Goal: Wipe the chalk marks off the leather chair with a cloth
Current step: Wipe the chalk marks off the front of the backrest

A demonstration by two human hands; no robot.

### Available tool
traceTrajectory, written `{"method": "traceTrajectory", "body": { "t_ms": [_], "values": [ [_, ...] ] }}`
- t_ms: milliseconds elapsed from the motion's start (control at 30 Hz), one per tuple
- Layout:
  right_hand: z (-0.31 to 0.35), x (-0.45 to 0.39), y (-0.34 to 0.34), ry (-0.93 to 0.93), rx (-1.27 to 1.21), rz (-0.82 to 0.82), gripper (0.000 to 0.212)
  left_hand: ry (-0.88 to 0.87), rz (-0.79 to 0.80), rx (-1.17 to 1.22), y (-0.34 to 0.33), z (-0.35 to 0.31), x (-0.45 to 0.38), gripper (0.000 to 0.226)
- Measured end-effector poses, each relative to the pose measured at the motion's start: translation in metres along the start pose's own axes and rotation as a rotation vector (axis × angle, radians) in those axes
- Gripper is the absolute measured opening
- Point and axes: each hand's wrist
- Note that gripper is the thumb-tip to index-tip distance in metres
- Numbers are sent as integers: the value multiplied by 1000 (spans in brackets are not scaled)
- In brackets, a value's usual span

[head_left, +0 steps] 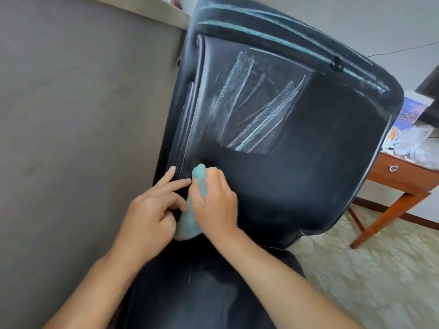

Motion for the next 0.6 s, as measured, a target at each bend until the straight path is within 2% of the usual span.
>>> {"method": "traceTrajectory", "body": {
  "t_ms": [33, 67, 100, 200, 267, 300, 400, 467, 533, 600],
  "values": [
    [-16, -7, 6, 59, 63, -22, 23, -2, 3, -15, 1, 0, 0, 53],
    [-36, -14, 15, 41, 142, -14, 17, -4, 19, -25, 1, -1, 1, 55],
    [-57, -22, 27, -76, 199, -2, 13, -8, 37, -41, 2, -4, 2, 57],
    [-103, -44, 54, -489, 269, -269, 16, -55, 48, -135, 0, -16, 4, 58],
    [-90, -54, 46, -640, 218, -361, 19, -93, 47, -237, -2, -24, 1, 60],
    [-71, -56, 37, -627, 204, -339, 18, -89, 51, -284, -3, -27, 0, 61],
    [-15, -42, 8, -236, 132, -217, 25, -63, 66, -364, -5, -30, -1, 61],
    [-16, -39, 13, -68, 78, -134, 29, -60, 73, -385, -5, -28, -1, 59],
    [-48, -48, 39, -86, 221, -117, 27, -51, 74, -370, -3, -27, -2, 58],
    [-91, -61, 70, -340, 290, -159, 25, -41, 72, -353, -4, -28, -2, 56]
  ]
}}
Point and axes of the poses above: each hand's wrist, its own x-axis away from the middle knuckle, its own y-axis out of the back of the hand, z = x × y, and after that the axes turned 7 degrees about -z, right-handed
